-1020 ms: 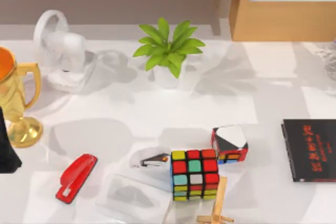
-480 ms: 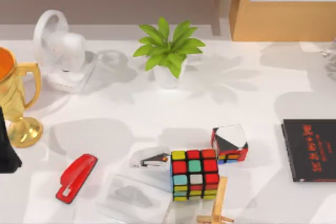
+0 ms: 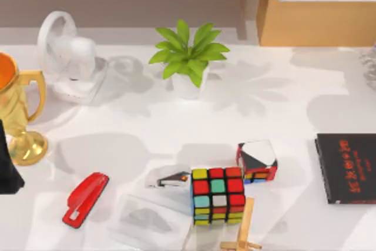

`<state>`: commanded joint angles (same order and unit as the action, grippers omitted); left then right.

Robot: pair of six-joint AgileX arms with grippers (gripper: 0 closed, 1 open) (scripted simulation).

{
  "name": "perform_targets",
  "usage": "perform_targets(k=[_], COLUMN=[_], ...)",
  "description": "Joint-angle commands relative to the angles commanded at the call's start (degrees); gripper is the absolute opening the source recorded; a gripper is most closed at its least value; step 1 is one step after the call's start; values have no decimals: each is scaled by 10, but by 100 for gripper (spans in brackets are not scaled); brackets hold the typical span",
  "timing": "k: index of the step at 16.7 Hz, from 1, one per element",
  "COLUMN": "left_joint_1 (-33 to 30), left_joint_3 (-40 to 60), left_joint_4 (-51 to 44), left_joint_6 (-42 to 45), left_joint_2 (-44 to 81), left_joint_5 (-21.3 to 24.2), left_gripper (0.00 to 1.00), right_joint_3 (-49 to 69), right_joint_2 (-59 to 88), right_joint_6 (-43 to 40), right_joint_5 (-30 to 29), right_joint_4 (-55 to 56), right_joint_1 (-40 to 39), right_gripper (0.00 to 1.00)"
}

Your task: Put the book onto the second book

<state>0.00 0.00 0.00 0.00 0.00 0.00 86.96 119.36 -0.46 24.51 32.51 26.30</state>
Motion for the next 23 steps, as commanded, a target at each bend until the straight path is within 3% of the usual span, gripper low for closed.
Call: perform_targets(k=[8, 21, 23], left_joint_1=[0, 0, 0], left_joint_3=[0, 0, 0], left_joint_4=[0, 0, 0], left_joint_6=[0, 0, 0], left_joint_2=[0, 0, 0], left_joint_5=[0, 0, 0], left_gripper=[100, 100, 100], right_joint_3=[44, 44, 44], right_joint_2=[28, 28, 28], right_joint_6=[0, 0, 0], right_joint_5=[-7, -7, -7], right_joint_4=[-16, -16, -16], right_joint_1=[-7, -7, -7], right_gripper=[100, 2, 0])
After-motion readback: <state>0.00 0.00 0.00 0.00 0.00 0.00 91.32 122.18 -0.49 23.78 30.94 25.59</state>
